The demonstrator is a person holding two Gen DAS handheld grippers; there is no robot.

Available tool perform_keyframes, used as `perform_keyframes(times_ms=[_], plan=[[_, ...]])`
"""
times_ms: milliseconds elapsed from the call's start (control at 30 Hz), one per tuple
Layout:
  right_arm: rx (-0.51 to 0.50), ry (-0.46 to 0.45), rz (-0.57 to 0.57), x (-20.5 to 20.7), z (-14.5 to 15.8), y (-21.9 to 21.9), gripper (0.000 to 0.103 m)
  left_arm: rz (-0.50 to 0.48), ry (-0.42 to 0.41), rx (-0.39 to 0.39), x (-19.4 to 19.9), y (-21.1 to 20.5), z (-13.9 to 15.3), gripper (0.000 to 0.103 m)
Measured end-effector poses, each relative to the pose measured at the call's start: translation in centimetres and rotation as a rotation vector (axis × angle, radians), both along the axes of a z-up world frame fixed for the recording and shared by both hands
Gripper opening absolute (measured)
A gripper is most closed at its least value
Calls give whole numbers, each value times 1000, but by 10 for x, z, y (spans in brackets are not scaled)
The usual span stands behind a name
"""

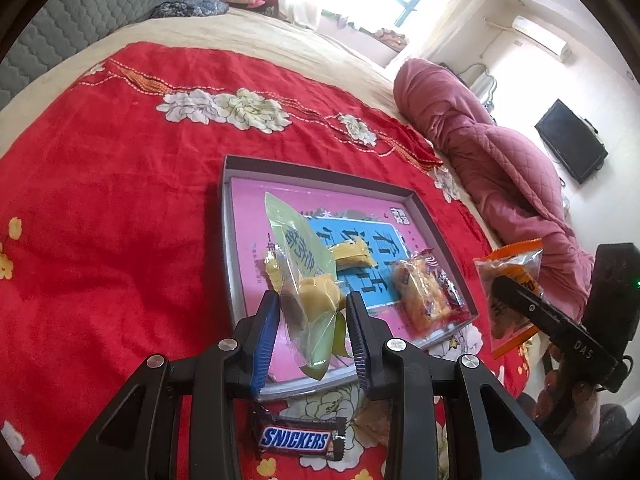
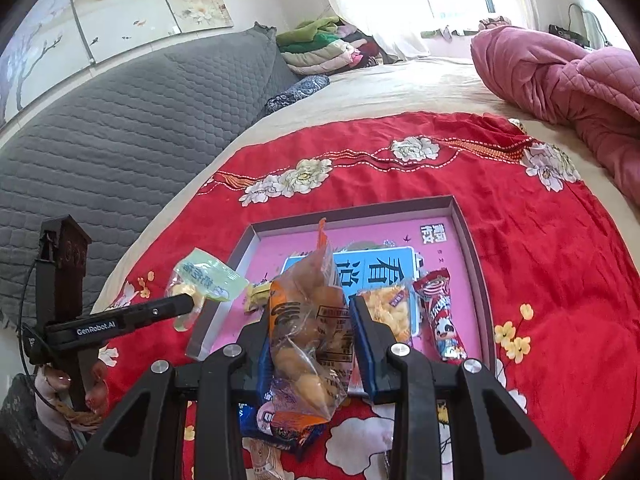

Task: Organize snacks

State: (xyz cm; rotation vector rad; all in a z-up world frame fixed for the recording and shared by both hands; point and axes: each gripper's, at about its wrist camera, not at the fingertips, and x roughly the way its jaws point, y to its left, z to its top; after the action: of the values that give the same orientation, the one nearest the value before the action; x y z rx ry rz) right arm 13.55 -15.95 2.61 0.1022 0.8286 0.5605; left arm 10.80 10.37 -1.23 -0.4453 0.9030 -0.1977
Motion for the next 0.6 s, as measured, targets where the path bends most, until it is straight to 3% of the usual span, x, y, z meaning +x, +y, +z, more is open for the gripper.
perform_keyframes(times_ms=[600], plan=[[-5,4,0,18,-5,14,34,16,28,0,13,-1,-19,35]])
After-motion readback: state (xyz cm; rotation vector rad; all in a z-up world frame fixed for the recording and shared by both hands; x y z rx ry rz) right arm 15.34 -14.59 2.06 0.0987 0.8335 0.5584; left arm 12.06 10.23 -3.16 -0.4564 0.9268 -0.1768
